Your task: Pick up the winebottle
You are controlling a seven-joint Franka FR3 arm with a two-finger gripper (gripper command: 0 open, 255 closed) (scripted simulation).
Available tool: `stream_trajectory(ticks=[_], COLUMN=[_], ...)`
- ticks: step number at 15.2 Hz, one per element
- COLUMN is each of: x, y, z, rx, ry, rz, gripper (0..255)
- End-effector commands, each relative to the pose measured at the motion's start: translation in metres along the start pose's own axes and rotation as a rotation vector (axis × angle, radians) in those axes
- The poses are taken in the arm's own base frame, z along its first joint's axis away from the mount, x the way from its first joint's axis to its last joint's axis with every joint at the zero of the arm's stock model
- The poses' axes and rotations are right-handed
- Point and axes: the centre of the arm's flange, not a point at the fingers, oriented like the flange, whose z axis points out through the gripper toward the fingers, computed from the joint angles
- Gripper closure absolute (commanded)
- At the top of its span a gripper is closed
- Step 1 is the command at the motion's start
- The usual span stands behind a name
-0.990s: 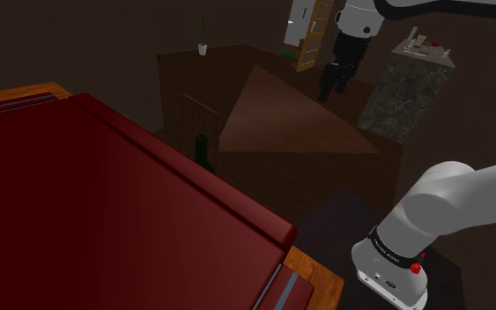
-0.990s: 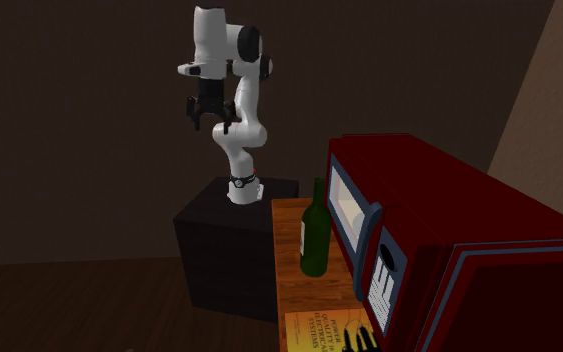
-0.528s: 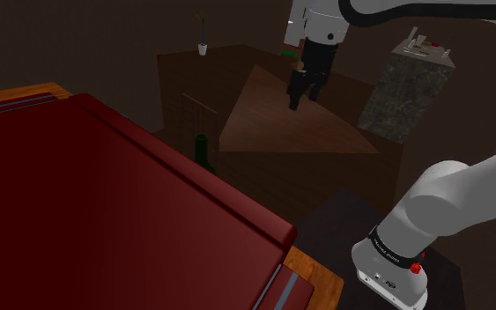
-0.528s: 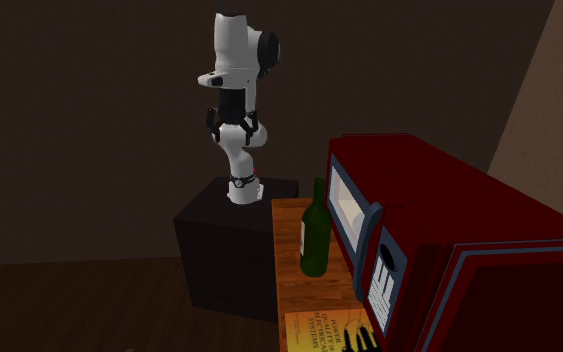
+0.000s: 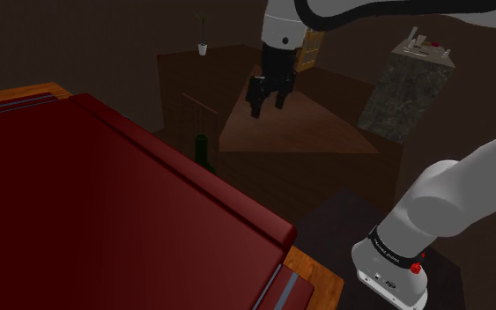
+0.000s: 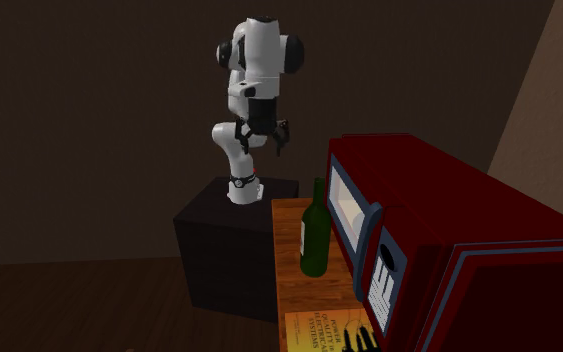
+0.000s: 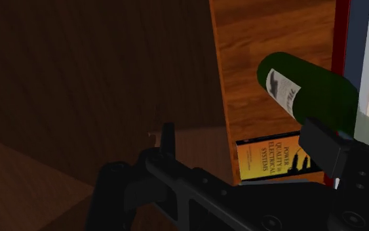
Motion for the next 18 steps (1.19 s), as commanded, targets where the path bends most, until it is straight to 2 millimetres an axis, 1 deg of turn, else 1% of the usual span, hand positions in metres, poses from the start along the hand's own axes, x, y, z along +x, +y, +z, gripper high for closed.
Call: stream_trajectory(ticks=[1,13,18], x=[0.009,0.069,0.069], y=[-0.023,-0.160,-0.161], z=[0.005,0.026,0.053], rx=[0.009,0.059,0.059], ry=[-0.005,-0.031,-0.031], rz=[-0.002,-0.018,-0.018], gripper=[0,0,0])
